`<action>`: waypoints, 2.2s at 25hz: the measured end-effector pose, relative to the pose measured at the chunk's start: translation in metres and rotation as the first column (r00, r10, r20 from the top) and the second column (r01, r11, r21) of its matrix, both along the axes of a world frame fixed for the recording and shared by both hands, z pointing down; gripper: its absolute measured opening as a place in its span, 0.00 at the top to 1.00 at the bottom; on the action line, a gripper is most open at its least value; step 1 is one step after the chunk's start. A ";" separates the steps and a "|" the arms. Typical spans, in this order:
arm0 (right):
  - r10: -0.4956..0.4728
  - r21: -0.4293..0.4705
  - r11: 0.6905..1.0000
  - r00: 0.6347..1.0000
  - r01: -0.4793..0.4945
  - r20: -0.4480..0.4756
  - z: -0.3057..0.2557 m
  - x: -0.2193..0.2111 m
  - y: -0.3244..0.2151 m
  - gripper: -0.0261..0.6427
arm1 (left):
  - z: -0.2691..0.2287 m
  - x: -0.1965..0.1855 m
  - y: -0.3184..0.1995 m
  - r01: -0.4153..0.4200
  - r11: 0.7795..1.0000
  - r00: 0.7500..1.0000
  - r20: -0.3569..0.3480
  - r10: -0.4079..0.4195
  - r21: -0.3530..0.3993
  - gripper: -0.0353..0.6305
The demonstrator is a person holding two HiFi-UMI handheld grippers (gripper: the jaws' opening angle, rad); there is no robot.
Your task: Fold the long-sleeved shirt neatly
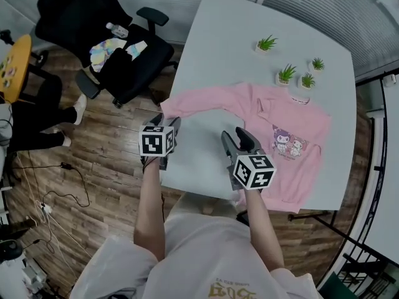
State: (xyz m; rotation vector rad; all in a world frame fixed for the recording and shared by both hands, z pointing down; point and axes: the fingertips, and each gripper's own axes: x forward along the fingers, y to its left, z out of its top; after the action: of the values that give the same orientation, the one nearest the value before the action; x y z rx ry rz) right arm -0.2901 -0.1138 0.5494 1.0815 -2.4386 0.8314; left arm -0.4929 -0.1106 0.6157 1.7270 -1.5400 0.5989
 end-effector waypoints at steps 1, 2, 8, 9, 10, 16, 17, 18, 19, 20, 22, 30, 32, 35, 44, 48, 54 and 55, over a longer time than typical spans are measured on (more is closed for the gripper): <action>-0.003 -0.006 1.000 1.000 0.003 -0.005 0.003 -0.004 0.000 0.65 | 0.003 -0.007 -0.003 0.011 1.000 1.000 0.002 -0.011 -0.002 0.54; -0.007 -0.011 1.000 1.000 0.007 -0.012 0.007 -0.008 -0.001 0.65 | 0.005 -0.014 -0.005 0.020 1.000 1.000 0.007 -0.020 -0.005 0.55; -0.030 -0.029 0.999 0.998 0.028 -0.057 0.021 -0.023 -0.002 0.65 | 0.024 -0.033 -0.015 0.034 0.999 0.999 0.029 -0.033 -0.032 0.62; -0.030 -0.031 0.999 0.998 0.028 -0.062 0.022 -0.023 -0.003 0.65 | 0.028 -0.034 -0.017 0.037 0.999 0.999 0.024 -0.036 -0.038 0.62; -0.029 -0.034 0.999 0.997 0.027 -0.065 0.023 -0.024 -0.004 0.66 | 0.031 -0.035 -0.019 0.043 0.998 0.999 0.019 -0.042 -0.044 0.62; -0.019 -0.050 0.999 0.996 0.014 -0.083 0.031 -0.024 -0.011 0.66 | 0.047 -0.042 -0.027 0.099 0.992 0.994 -0.028 -0.102 -0.082 0.71; -0.019 -0.052 0.999 0.996 0.014 -0.086 0.033 -0.025 -0.011 0.66 | 0.049 -0.042 -0.028 0.097 0.992 0.995 -0.030 -0.100 -0.086 0.72; -0.020 -0.054 0.998 0.996 0.015 -0.088 0.034 -0.026 -0.012 0.67 | 0.051 -0.041 -0.028 0.092 0.992 0.995 -0.031 -0.095 -0.088 0.72; -0.021 -0.055 0.998 0.996 0.016 -0.090 0.035 -0.027 -0.012 0.67 | 0.052 -0.040 -0.028 0.087 0.992 0.995 -0.032 -0.090 -0.089 0.73; -0.024 -0.057 0.998 0.996 0.018 -0.090 0.036 -0.028 -0.011 0.67 | 0.053 -0.040 -0.028 0.085 0.992 0.996 -0.034 -0.088 -0.090 0.73; -0.029 -0.061 0.998 0.995 0.023 -0.092 0.038 -0.029 -0.011 0.67 | 0.055 -0.038 -0.028 0.093 0.992 0.994 -0.046 -0.097 -0.090 0.74; -0.033 -0.059 0.998 0.994 0.026 -0.106 0.038 -0.028 -0.009 0.67 | 0.054 -0.038 -0.030 0.095 0.992 0.994 -0.044 -0.099 -0.087 0.81; -0.031 -0.058 0.998 0.994 0.025 -0.107 0.038 -0.027 -0.009 0.68 | 0.052 -0.039 -0.029 0.098 0.992 0.995 -0.029 -0.100 -0.082 0.83; -0.025 -0.054 0.998 0.994 0.020 -0.102 0.034 -0.024 -0.008 0.68 | 0.047 -0.039 -0.028 0.097 0.993 0.995 -0.017 -0.099 -0.070 0.86; -0.005 -0.028 1.000 0.997 0.003 -0.075 0.019 -0.014 -0.007 0.69 | 0.022 -0.043 -0.023 0.090 0.996 0.996 0.002 -0.090 -0.020 0.89; -0.002 -0.008 1.000 0.998 0.001 -0.062 0.009 -0.012 -0.006 0.69 | 0.006 -0.047 -0.023 0.079 0.997 0.996 0.028 -0.079 0.013 0.89; 0.007 0.023 1.000 0.999 -0.005 -0.046 -0.006 -0.006 -0.007 0.69 | -0.017 -0.048 -0.024 0.038 0.996 0.997 0.065 -0.043 0.084 0.89; 0.009 0.029 1.000 0.999 -0.007 -0.042 -0.009 -0.005 -0.007 0.69 | -0.021 -0.048 -0.023 0.028 0.995 0.997 0.075 -0.035 0.093 0.89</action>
State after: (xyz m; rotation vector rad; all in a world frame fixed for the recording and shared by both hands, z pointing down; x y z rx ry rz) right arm -0.2947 -0.1208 0.5405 1.1084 -2.4199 0.7707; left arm -0.5409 -0.1340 0.5950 1.7631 -1.6690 0.5928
